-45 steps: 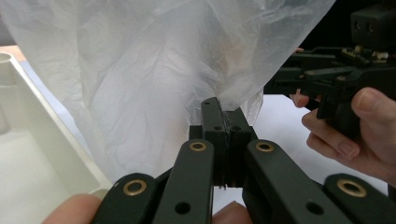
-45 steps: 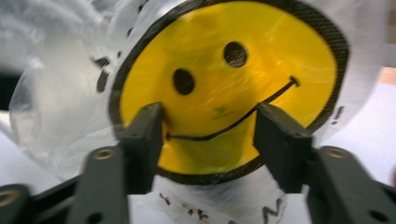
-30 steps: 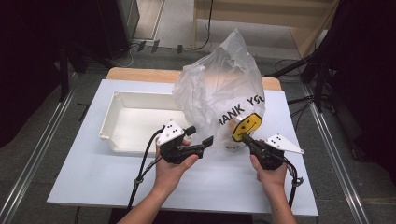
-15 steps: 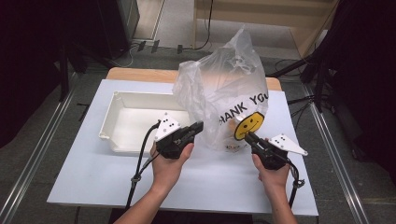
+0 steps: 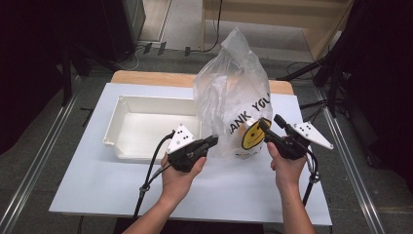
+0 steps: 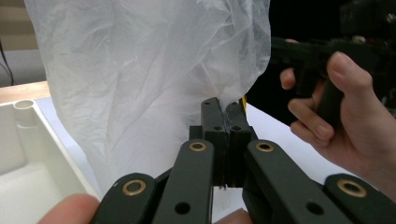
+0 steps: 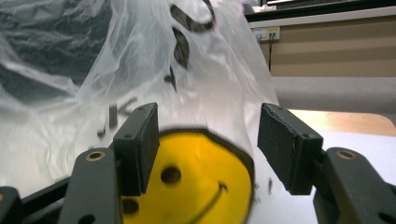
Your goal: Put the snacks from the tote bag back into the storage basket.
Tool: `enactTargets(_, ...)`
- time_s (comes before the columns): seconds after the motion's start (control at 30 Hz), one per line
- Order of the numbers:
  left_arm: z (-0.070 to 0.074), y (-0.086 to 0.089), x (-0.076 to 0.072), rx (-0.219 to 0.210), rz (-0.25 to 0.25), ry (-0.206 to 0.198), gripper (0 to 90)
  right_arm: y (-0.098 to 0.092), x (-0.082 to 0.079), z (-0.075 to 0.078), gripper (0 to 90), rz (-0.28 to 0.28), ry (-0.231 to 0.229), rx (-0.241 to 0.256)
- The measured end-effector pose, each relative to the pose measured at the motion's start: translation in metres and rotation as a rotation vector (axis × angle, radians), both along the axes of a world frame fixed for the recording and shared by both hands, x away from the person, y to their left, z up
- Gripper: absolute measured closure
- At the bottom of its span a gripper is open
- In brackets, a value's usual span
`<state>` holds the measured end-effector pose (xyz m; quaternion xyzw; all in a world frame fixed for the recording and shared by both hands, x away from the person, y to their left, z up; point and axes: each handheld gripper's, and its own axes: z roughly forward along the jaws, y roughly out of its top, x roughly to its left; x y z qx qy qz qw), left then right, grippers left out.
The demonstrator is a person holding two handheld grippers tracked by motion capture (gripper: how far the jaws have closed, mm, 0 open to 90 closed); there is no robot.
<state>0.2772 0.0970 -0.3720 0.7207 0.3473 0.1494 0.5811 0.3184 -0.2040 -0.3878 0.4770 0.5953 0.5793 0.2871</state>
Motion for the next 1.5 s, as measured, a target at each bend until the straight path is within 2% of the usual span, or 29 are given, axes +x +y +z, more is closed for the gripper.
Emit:
enactTargets(0.1,-0.002,-0.001,-0.001,0.004,-0.014,0.002,90.0,0.002,0.010,0.009,51.7,0.004,0.002,0.003)
enactTargets(0.13,-0.003,-0.002,-0.002,0.002,-0.018,0.002,90.0,0.001,0.012,0.010,58.5,0.011,0.012,0.015)
enactTargets(0.2,-0.005,-0.002,-0.002,0.001,-0.025,0.004,90.0,0.000,0.014,0.011,78.7,0.018,0.035,0.022)
enactTargets(0.27,-0.006,-0.002,-0.002,0.004,-0.028,0.007,90.0,-0.001,0.015,0.010,90.0,0.007,0.051,-0.014)
enactTargets(0.33,-0.008,-0.001,-0.002,0.004,-0.030,0.013,90.0,-0.002,0.014,0.006,90.0,-0.003,0.063,-0.043)
enactTargets(0.47,-0.012,0.000,0.000,0.001,-0.023,0.024,90.0,-0.007,0.012,-0.006,90.0,-0.036,0.096,-0.057)
enactTargets(0.6,-0.023,0.000,0.001,0.005,-0.011,0.063,90.0,-0.014,0.012,-0.021,90.0,-0.074,0.145,-0.076)
enactTargets(0.63,-0.023,0.000,0.001,0.005,-0.011,0.063,90.0,-0.014,0.012,-0.021,90.0,-0.074,0.145,-0.076)
enactTargets(0.67,-0.030,-0.001,0.002,0.020,-0.007,0.085,90.0,-0.019,0.012,-0.032,90.0,-0.093,0.183,-0.087)
enactTargets(0.7,-0.030,-0.001,0.002,0.020,-0.007,0.085,90.0,-0.019,0.012,-0.032,90.0,-0.093,0.183,-0.087)
enactTargets(0.73,-0.036,-0.003,0.002,0.028,-0.001,0.103,90.0,-0.023,0.012,-0.042,90.0,-0.107,0.218,-0.094)
enactTargets(0.8,-0.047,-0.005,0.003,0.032,0.007,0.147,90.0,-0.027,0.012,-0.052,90.0,-0.118,0.245,-0.103)
enactTargets(0.83,-0.047,-0.005,0.003,0.032,0.007,0.147,90.0,-0.027,0.012,-0.052,90.0,-0.118,0.245,-0.103)
enactTargets(0.87,-0.055,-0.008,0.004,0.042,0.015,0.172,90.0,-0.030,0.013,-0.061,90.0,-0.127,0.273,-0.116)
enactTargets(0.9,-0.055,-0.008,0.004,0.042,0.015,0.172,90.0,-0.030,0.013,-0.061,90.0,-0.127,0.273,-0.116)
enactTargets(0.93,-0.062,-0.011,0.005,0.062,0.016,0.194,90.0,-0.030,0.014,-0.069,90.0,-0.145,0.305,-0.078)
enactTargets(1.03,-0.069,-0.014,0.006,0.073,0.020,0.212,90.0,-0.034,0.014,-0.074,90.0,-0.144,0.305,-0.056)
enactTargets(1.07,-0.070,-0.015,0.005,0.069,0.019,0.215,90.0,-0.035,0.012,-0.074,81.6,-0.143,0.279,-0.034)
enactTargets(1.1,-0.070,-0.015,0.005,0.069,0.019,0.215,90.0,-0.035,0.012,-0.074,81.6,-0.143,0.279,-0.034)
enactTargets(1.13,-0.071,-0.016,0.006,0.071,0.017,0.213,90.0,-0.037,0.009,-0.073,70.6,-0.137,0.260,-0.008)
enactTargets(1.17,-0.071,-0.016,0.006,0.071,0.019,0.209,90.0,-0.040,0.000,-0.069,52.0,-0.145,0.207,0.004)
enactTargets(1.2,-0.071,-0.016,0.006,0.071,0.019,0.209,90.0,-0.040,0.000,-0.069,52.0,-0.145,0.207,0.004)
enactTargets(1.23,-0.071,-0.016,0.006,0.065,0.021,0.208,90.0,-0.045,-0.008,-0.062,42.1,-0.120,0.165,-0.001)
enactTargets(1.3,-0.071,-0.016,0.006,0.064,0.023,0.208,90.0,-0.047,-0.012,-0.059,39.4,-0.098,0.149,-0.014)
enactTargets(1.33,-0.071,-0.017,0.006,0.062,0.023,0.209,90.0,-0.049,-0.017,-0.055,36.6,-0.092,0.127,-0.008)
enactTargets(1.37,-0.071,-0.017,0.006,0.065,0.026,0.207,90.0,-0.052,-0.025,-0.045,31.9,-0.085,0.083,-0.001)
enactTargets(1.43,-0.072,-0.018,0.005,0.066,0.023,0.206,90.0,-0.053,-0.028,-0.041,30.8,-0.085,0.071,-0.001)
enactTargets(1.47,-0.071,-0.018,0.005,0.065,0.019,0.202,90.0,-0.053,-0.035,-0.029,28.7,-0.080,0.034,0.011)
enactTargets(1.5,-0.071,-0.018,0.005,0.065,0.019,0.202,90.0,-0.053,-0.035,-0.029,28.7,-0.080,0.034,0.011)
